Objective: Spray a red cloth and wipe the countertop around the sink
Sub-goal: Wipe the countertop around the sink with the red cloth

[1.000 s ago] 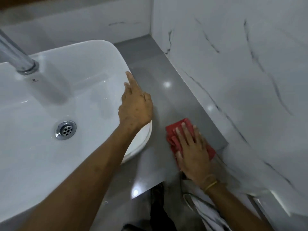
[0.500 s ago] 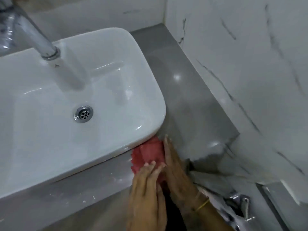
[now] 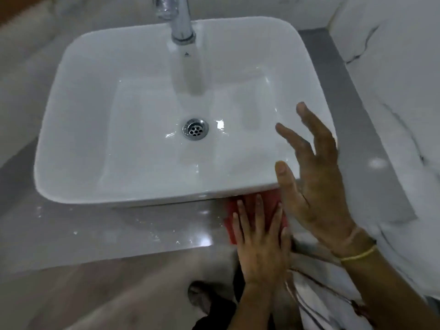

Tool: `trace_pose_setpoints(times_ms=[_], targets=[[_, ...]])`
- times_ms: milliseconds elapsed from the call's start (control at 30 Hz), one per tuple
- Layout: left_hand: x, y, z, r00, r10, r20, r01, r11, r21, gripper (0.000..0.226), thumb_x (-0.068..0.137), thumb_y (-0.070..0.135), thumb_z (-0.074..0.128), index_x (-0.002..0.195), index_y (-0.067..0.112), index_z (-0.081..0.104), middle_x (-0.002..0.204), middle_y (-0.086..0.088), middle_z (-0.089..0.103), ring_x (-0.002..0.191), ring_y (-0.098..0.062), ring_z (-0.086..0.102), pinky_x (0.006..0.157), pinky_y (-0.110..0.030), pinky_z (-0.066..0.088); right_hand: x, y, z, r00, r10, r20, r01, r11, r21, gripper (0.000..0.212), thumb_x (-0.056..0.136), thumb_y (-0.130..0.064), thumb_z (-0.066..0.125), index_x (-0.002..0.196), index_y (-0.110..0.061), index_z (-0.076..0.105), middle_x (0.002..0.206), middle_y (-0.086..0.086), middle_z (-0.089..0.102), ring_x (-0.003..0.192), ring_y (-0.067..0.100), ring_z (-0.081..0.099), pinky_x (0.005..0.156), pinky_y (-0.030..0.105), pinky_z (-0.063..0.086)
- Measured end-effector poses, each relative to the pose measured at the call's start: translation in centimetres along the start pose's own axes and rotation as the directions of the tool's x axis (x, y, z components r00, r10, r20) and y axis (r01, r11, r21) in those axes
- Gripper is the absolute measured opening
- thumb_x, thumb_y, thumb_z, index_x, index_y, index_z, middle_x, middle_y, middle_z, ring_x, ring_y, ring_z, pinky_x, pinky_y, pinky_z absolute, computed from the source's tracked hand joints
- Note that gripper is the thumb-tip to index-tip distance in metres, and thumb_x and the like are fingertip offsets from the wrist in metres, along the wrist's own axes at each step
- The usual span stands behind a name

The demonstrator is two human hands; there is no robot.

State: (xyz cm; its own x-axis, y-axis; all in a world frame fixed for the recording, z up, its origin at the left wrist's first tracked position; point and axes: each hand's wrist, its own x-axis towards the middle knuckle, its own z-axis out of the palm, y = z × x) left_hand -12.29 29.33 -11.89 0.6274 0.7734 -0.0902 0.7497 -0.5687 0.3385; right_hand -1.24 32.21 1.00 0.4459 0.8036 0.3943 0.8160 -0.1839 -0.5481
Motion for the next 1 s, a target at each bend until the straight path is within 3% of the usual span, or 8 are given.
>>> trace_pose_setpoints(times_ms=[100,167,300,533,633,733,833,1000], targets=[[-1.1,-6.3,-2.5,0.994,-0.103,-0.047,0.1,0.993,-0.071,0.048,0.093,0.044,0.037,0.141,0.038,0.037,0.156,-0.003,0.027,0.146,-0.036,0.017,0.119,-0.053,0.01,0.8,-1.1,1.2,0.986,0.027,0.166,-0.033,0.999,0.034,0.045,0.095,-0.033,0.04,0.134,-0.012,0.046,0.157,0.013,0.016,0.141,0.02,0.029,0.108,0.045,0.041],[-2.0,-12.3,-4.9,0.974,-0.223,-0.05,0.222,0.975,-0.018,0.048,0.091,0.044,0.034,0.137,0.036,0.046,0.154,-0.006,0.032,0.145,-0.038,0.018,0.117,-0.057,0.014,0.5,-1.8,2.1,0.971,0.036,0.237,-0.017,0.997,-0.079,0.047,0.094,-0.04,0.036,0.131,-0.014,0.05,0.158,0.011,0.018,0.137,0.021,0.036,0.098,0.044,0.049],[-2.1,-21.7,-9.8,0.879,-0.477,-0.025,0.477,0.877,0.058,0.059,0.085,0.049,0.025,0.139,0.035,0.042,0.158,-0.008,0.024,0.146,-0.038,0.011,0.116,-0.059,0.015,0.6,-2.8,2.6,0.926,0.026,0.376,0.081,0.961,-0.264,0.055,0.093,-0.048,0.026,0.13,-0.018,0.053,0.157,0.006,0.024,0.134,0.023,0.04,0.097,0.042,0.044],[-2.2,-19.0,-8.3,0.929,-0.362,-0.076,0.364,0.931,0.006,0.05,0.088,0.043,0.035,0.135,0.03,0.05,0.152,-0.014,0.037,0.143,-0.041,0.022,0.117,-0.059,0.015,3.2,-10.4,9.3,0.791,-0.224,0.57,0.335,0.937,-0.097,0.061,0.095,-0.05,0.028,0.146,-0.017,0.03,0.159,0.006,0.02,0.146,0.025,0.015,0.119,0.041,0.019],[-2.4,-18.3,-7.1,0.939,-0.328,-0.106,0.332,0.943,0.024,0.051,0.086,0.04,0.045,0.135,0.031,0.048,0.152,-0.012,0.037,0.145,-0.038,0.017,0.116,-0.057,0.017,5.3,-16.0,15.0,0.658,-0.432,0.617,0.568,0.823,-0.029,0.064,0.096,-0.048,0.035,0.149,-0.017,0.019,0.16,0.003,0.016,0.147,0.028,0.013,0.119,0.046,0.016],[-2.5,-20.9,-7.2,0.915,-0.386,-0.112,0.39,0.921,0.011,0.051,0.089,0.043,0.039,0.139,0.032,0.043,0.155,-0.009,0.032,0.147,-0.036,0.013,0.116,-0.055,0.017,6.5,-20.0,19.0,0.559,-0.503,0.659,0.682,0.731,-0.021,0.062,0.097,-0.044,0.036,0.149,-0.017,0.016,0.161,0.003,0.015,0.147,0.027,0.013,0.12,0.044,0.017],[-2.7,-26.1,-8.9,0.872,-0.468,-0.143,0.478,0.878,0.039,0.052,0.092,0.044,0.03,0.142,0.035,0.036,0.158,-0.007,0.024,0.146,-0.035,0.014,0.117,-0.054,0.014,6.6,-20.2,19.5,0.59,-0.5,0.635,0.661,0.75,-0.023,0.057,0.094,-0.035,0.049,0.145,-0.015,0.032,0.157,0.007,0.027,0.144,0.028,0.027,0.115,0.045,0.031],[-2.7,-38.2,-13.6,0.711,-0.685,-0.158,0.693,0.721,-0.009,0.057,0.091,0.051,0.013,0.147,0.041,0.017,0.161,-0.008,0.01,0.147,-0.038,0.005,0.117,-0.058,0.01,6.4,-20.1,19.9,0.653,-0.554,0.516,0.642,0.767,0.011,0.058,0.081,-0.037,0.068,0.131,-0.01,0.055,0.141,0.011,0.052,0.126,0.031,0.054,0.098,0.044,0.051]])
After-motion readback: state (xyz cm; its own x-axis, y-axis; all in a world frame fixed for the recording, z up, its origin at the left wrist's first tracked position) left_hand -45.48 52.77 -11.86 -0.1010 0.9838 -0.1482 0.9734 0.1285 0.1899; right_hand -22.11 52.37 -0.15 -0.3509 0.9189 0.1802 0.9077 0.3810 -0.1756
